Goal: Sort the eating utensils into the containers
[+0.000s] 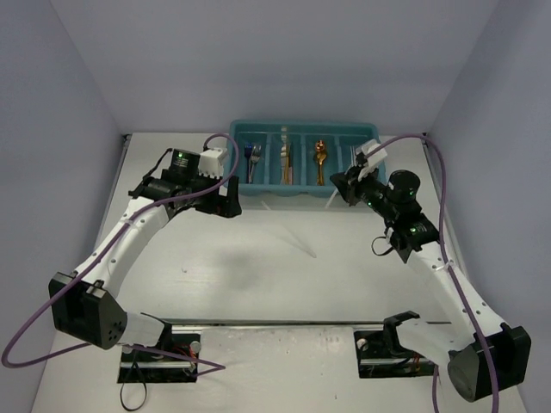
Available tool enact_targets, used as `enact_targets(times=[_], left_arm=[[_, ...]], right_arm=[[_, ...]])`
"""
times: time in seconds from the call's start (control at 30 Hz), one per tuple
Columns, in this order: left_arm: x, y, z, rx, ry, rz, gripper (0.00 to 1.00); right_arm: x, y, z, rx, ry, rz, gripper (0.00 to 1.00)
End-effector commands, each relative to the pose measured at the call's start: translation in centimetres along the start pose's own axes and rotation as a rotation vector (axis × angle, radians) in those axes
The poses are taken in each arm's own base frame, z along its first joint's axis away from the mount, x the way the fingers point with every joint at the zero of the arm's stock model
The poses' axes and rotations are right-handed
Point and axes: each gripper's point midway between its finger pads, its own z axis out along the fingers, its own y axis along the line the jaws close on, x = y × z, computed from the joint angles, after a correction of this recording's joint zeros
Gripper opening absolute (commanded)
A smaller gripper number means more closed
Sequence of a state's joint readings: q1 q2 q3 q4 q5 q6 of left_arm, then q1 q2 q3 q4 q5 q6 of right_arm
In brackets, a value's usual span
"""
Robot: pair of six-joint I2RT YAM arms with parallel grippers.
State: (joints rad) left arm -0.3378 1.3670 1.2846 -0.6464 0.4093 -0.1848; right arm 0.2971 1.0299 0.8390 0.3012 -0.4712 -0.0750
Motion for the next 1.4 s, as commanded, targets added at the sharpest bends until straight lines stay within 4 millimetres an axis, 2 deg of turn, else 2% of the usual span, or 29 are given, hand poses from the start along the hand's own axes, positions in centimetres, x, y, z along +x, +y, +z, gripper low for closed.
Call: enact_targets(times=[0.0,0.13,0.27,0.33,0.57,0.63,0.67,0.77,0.8,0.83,0.9,0.97,1.0,1.07,1.27,1.33,1.37], left_arm=[[-2.3,-0.8,-1.7,0.024,-0.09,0.045,0.9],[-2.1,-0.8,-2.0,0.024,-0.097,0.063,0.91],[-1.6,-0.8,-1.9,0.029,-0.088,0.068,0.91],[-1.2,-0.8,-1.8,0.036,-0.078,0.068,0.91],[-0.4,-1.2,-1.7,0.065,-0.065,0.087,0.91],[-0.2,-1.2,-1.7,0.071,-0.06,0.084,0.91],[-0.1,-1.2,-1.6,0.07,-0.056,0.08,0.91],[0.3,-1.1,-1.4,0.071,-0.046,0.077,0.91],[0.4,-1.1,-1.4,0.071,-0.044,0.077,0.91],[0.4,-1.1,-1.3,0.072,-0.043,0.076,0.91],[0.5,-1.1,-1.4,0.073,-0.042,0.077,0.91],[0.7,-1.1,-1.4,0.074,-0.04,0.078,0.91],[0.8,-1.1,-1.3,0.073,-0.036,0.075,0.91],[1.0,-1.0,-1.2,0.074,-0.032,0.073,0.91],[1.8,-0.8,-0.7,0.075,-0.007,0.055,0.91],[1.9,-0.8,-0.4,0.079,0.002,0.05,0.91],[1.9,-0.8,-0.3,0.082,0.006,0.047,0.91]], right_arm=[[2.3,1.0,-0.3,-0.087,0.103,-0.014,0.0],[2.6,-0.7,0.1,-0.068,0.17,-0.049,0.0],[2.6,-4.0,1.1,-0.075,0.257,-0.031,0.0],[3.2,-5.9,1.9,-0.088,0.319,-0.021,0.0],[-2.7,-13.7,5.5,-0.002,0.28,-0.092,0.0],[-3.2,-15.3,6.4,0.011,0.271,-0.102,0.0],[-2.3,-16.0,7.2,0.009,0.286,-0.086,0.0],[-0.9,-17.5,9.2,0.0,0.299,-0.034,0.0],[-0.1,-18.3,9.8,0.004,0.31,-0.009,0.0],[1.6,-19.9,10.3,0.015,0.331,0.033,0.0],[1.7,-21.2,11.3,0.021,0.321,0.064,0.0],[3.2,-22.3,12.2,0.017,0.333,0.124,0.0],[4.6,-22.6,12.6,0.014,0.354,0.159,0.0],[5.1,-23.1,13.2,0.007,0.358,0.155,0.0],[9.3,-24.1,14.1,0.011,0.426,0.17,0.0],[10.6,-24.1,14.2,0.008,0.448,0.188,0.13],[11.1,-24.1,14.3,0.007,0.457,0.195,0.24]])
